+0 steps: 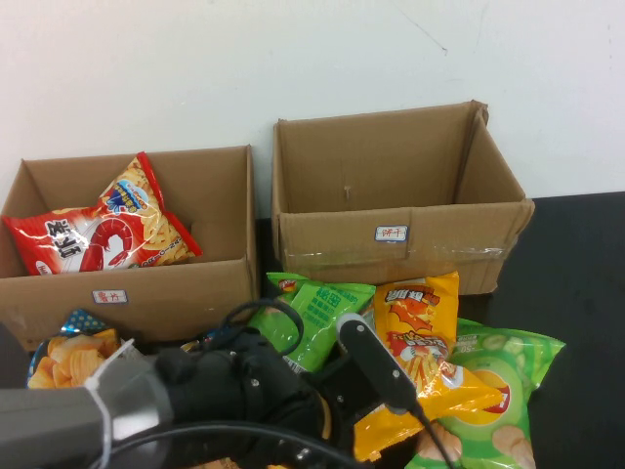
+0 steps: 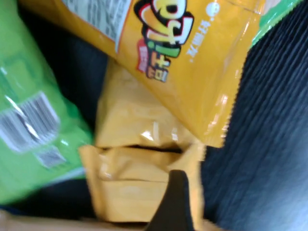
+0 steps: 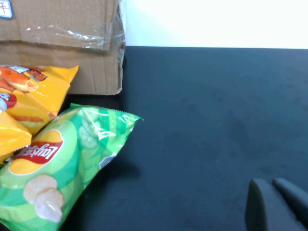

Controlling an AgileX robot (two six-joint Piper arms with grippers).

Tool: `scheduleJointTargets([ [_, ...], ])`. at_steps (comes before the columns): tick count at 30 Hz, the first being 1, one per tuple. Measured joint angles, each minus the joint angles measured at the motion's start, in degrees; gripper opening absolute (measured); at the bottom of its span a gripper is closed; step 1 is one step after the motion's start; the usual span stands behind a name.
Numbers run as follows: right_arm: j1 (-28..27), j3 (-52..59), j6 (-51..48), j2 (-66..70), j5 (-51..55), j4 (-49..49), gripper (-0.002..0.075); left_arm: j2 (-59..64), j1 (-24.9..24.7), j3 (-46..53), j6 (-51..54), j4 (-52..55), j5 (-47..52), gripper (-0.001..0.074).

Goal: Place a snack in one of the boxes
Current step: Pick up the potato chip

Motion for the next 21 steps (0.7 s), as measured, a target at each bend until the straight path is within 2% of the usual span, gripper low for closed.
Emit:
scheduleJointTargets([
  [6, 0.0, 0.0, 0.0, 0.0, 0.0, 0.0, -0.0001, -3.06, 3.53, 4.04, 1.5, 11.32, 2.33, 0.0588],
  [10, 0.0, 0.0, 0.0, 0.0, 0.0, 0.02, -0.0001, -5.55, 8.75, 6.59, -3.24, 17.18, 8.1, 0.0588],
  [13, 0.0, 0.0, 0.0, 0.0, 0.0, 0.02, -0.0001, -6.99, 13.23, 7.88, -4.36, 19.28, 8.94, 0.0588],
  [21, 0.0, 0.0, 0.0, 0.0, 0.0, 0.02, -0.0001, -7.39, 23.37, 9.99, 9.79, 29.02, 1.77, 0.0588],
])
